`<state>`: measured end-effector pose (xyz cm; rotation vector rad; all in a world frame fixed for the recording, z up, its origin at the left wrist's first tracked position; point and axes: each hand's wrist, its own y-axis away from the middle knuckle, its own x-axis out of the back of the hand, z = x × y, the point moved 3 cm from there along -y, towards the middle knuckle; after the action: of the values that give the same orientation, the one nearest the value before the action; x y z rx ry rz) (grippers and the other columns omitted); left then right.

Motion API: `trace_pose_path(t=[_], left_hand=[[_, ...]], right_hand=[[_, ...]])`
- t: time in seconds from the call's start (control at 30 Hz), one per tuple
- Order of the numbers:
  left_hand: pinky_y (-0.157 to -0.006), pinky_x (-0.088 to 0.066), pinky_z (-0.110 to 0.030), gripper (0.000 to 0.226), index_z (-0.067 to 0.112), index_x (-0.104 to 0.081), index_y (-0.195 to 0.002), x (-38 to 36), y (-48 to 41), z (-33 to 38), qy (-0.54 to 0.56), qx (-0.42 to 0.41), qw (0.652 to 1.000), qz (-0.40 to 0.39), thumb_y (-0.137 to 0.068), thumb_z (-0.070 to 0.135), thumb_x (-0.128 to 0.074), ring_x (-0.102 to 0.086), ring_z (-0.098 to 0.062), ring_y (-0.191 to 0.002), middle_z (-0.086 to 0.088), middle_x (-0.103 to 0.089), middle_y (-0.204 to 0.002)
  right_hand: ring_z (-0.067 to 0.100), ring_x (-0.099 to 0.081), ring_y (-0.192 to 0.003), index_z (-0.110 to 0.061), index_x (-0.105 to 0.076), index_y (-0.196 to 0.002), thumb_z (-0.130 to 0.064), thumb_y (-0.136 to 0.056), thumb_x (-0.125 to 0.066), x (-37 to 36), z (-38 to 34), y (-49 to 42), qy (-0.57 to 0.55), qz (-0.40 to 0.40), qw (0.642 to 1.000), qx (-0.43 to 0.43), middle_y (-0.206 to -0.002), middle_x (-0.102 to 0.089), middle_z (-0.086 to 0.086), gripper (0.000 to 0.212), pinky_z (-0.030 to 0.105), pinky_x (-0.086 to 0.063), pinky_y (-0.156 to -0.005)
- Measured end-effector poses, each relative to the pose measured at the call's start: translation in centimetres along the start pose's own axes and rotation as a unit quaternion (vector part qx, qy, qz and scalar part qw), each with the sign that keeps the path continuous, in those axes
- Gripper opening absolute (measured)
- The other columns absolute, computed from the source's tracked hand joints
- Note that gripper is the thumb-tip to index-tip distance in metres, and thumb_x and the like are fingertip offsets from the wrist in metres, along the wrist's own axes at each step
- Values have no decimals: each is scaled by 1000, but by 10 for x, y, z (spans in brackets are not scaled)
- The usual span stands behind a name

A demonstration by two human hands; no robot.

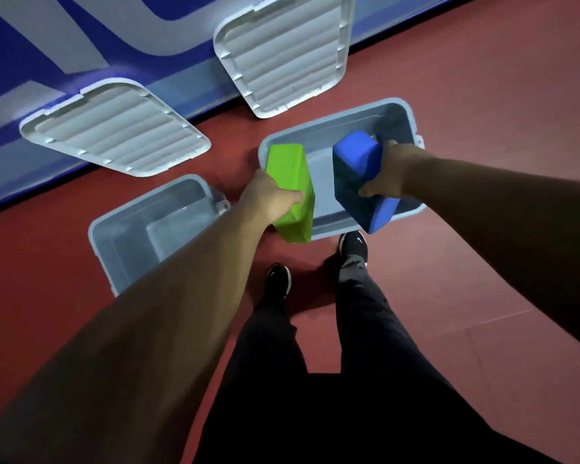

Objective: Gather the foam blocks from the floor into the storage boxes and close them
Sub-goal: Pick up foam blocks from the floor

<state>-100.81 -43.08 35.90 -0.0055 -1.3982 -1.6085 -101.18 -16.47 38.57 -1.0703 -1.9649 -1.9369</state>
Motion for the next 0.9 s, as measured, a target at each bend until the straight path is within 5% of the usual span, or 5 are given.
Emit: trace_pose_path(t=[0.17,0.37,0.67,0.8,0.9], left_hand=[[-95,-54,-38,96,10,-45,-137,-30,-18,44,-25,13,1000,12,-58,53,-80,-63,-33,-114,-9,-66,-124],[-83,-49,-30,86,8,-39,-139,-62,-57,28,-1,53,998,23,-73,38,-83,-64,-29,-114,-9,-62,-128],[-92,-55,-35,87,12,-44,-132,-99,-140,-14,-11,42,998,39,-66,47,-88,-64,-26,-111,-4,-60,-116],[-86,-48,-31,78,12,-47,-129,-123,-183,-37,-16,13,999,36,-72,44,-90,-54,-20,-99,1,-49,-106],[-86,-41,-28,78,11,-46,-132,-139,-211,-53,-29,-8,999,29,-75,44,-88,-55,-23,-107,-1,-53,-111]], right_hand=[[33,-56,-93,-2,-44,-136,-62,-72,-84,8,45,-40,7,-2,1000,-26,-107,-55,13,97,40,-47,-74],[34,-54,-93,0,-36,-142,-58,-73,-85,-8,59,-85,-21,-1,998,-60,-109,-51,13,102,39,-43,-73],[41,-48,-130,-7,-33,-140,-46,-70,-85,-76,44,-174,-70,22,992,-103,-138,-48,17,95,50,-49,-100],[40,-46,-134,-4,-31,-144,-44,-73,-85,-122,37,-218,-88,19,988,-124,-144,-45,17,97,47,-44,-103],[41,-47,-132,-2,-29,-146,-46,-74,-85,-152,31,-243,-85,11,988,-127,-143,-45,18,101,47,-46,-103]])
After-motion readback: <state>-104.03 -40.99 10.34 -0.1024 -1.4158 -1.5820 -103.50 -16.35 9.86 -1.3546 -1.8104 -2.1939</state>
